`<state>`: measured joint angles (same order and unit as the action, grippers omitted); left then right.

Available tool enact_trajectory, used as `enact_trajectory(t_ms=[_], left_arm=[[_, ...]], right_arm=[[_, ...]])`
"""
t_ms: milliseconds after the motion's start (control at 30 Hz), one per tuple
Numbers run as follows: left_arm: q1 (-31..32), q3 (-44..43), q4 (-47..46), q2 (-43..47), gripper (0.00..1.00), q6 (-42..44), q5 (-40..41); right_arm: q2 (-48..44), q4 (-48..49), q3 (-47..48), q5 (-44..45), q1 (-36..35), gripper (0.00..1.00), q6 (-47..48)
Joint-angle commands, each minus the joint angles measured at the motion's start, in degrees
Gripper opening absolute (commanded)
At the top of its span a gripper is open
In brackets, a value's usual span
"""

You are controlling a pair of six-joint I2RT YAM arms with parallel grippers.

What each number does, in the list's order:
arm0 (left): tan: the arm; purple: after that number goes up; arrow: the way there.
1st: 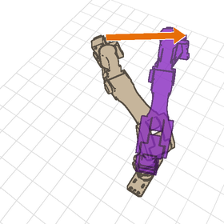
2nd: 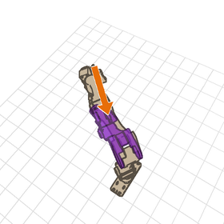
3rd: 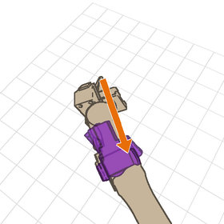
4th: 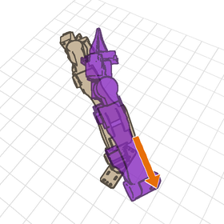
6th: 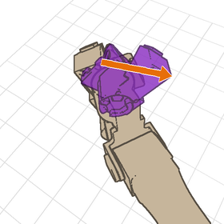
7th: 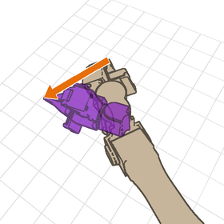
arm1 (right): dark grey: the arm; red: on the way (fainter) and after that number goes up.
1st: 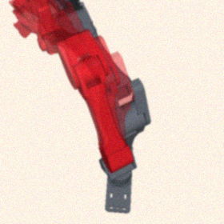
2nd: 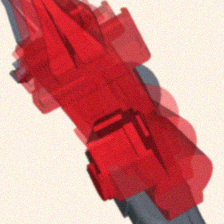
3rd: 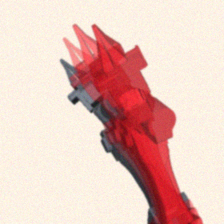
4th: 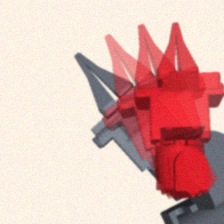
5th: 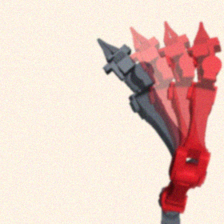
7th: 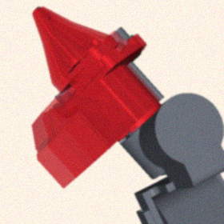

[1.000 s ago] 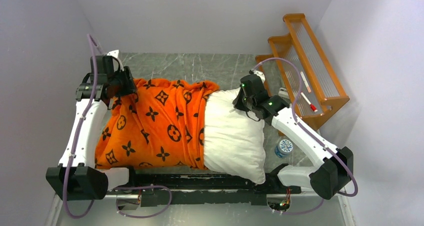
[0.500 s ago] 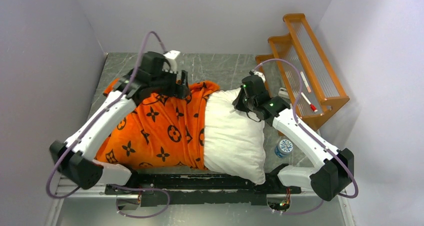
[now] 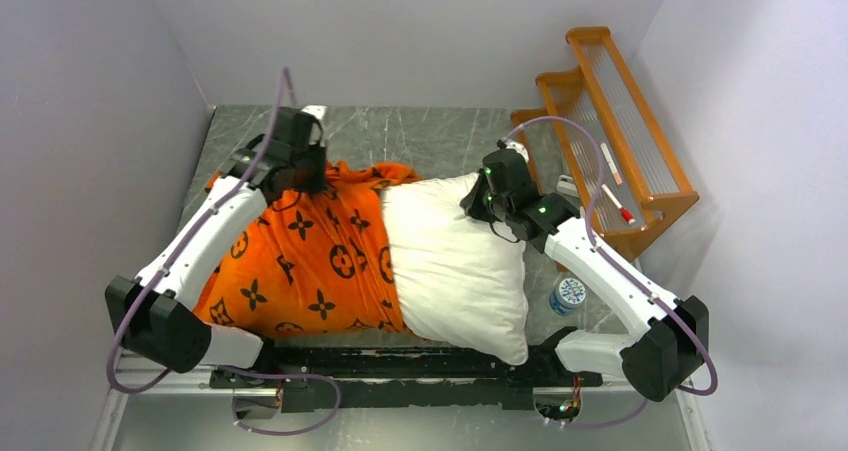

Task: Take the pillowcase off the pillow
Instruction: Remove the pillow from the pillowcase.

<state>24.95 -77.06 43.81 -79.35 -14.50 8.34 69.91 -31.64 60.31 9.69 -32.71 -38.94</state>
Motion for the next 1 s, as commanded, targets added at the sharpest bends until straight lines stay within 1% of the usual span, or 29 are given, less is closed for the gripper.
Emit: enact_trajectory(t_ms=[0,33,100,167,200,233,300,367,433,500,567,733,833,933,967], left_arm=[[-14.2,1.5,2.8,5.5,0.05,4.7,9.7],[-15.6,1.5,2.9,6.0,0.05,5.1,8.4],[-16.2,1.6,3.1,6.3,0.05,5.5,4.8],[-16.2,2.4,1.9,6.7,0.05,6.9,-2.8],[-16.2,2.7,1.0,7.1,0.05,7.6,-8.8],[-16.2,2.7,0.4,7.5,0.12,7.7,-12.4],[-15.8,2.4,-1.5,8.5,0.4,7.3,-18.8],[-14.6,1.4,-3.8,9.5,0.59,6.2,-21.8],[-12.3,-0.5,-5.8,9.6,0.74,5.9,-23.4],[-9.3,-3.3,-6.7,8.4,0.83,6.4,-24.2],[-5.9,-5.7,-6.5,6.0,0.88,7.3,-23.9],[2.0,-10.2,-6.1,-1.9,0.97,10.5,-21.9],[4.1,-12.3,-6.0,-7.0,0.97,12.2,-20.6],[5.8,-14.4,-5.2,-10.8,0.97,13.8,-16.9],[6.0,-13.8,-6.2,-11.3,0.97,16.1,-16.1]], right_arm=[[0.2,-10.3,-1.7,2.7,0.6,0.0,1.7],[0.3,-10.0,-1.8,2.2,0.6,0.0,1.8],[0.7,-9.2,-2.0,1.0,0.6,0.0,1.9],[1.2,-8.5,-1.9,-0.3,0.5,0.0,2.1],[1.4,-8.3,-1.7,-1.0,0.5,0.0,2.2],[1.6,-8.2,-1.6,-1.4,0.5,0.0,2.3],[1.6,-8.2,-1.5,-1.9,0.4,0.0,2.6],[1.1,-8.1,-1.7,-1.9,0.4,0.0,2.7],[0.5,-8.1,-2.0,-2.1,0.4,0.0,2.7],[0.0,-8.0,-2.3,-2.5,0.4,0.0,2.5],[-0.3,-7.8,-2.8,-2.9,0.3,0.0,2.1],[-1.0,-7.8,-3.7,-3.7,-0.1,0.0,1.5],[-1.3,-7.6,-4.0,-4.0,-0.2,0.0,1.5],[-1.4,-7.9,-4.0,-4.2,-0.3,0.0,1.4],[-1.5,-8.0,-3.9,-4.2,-0.3,0.0,1.3]])
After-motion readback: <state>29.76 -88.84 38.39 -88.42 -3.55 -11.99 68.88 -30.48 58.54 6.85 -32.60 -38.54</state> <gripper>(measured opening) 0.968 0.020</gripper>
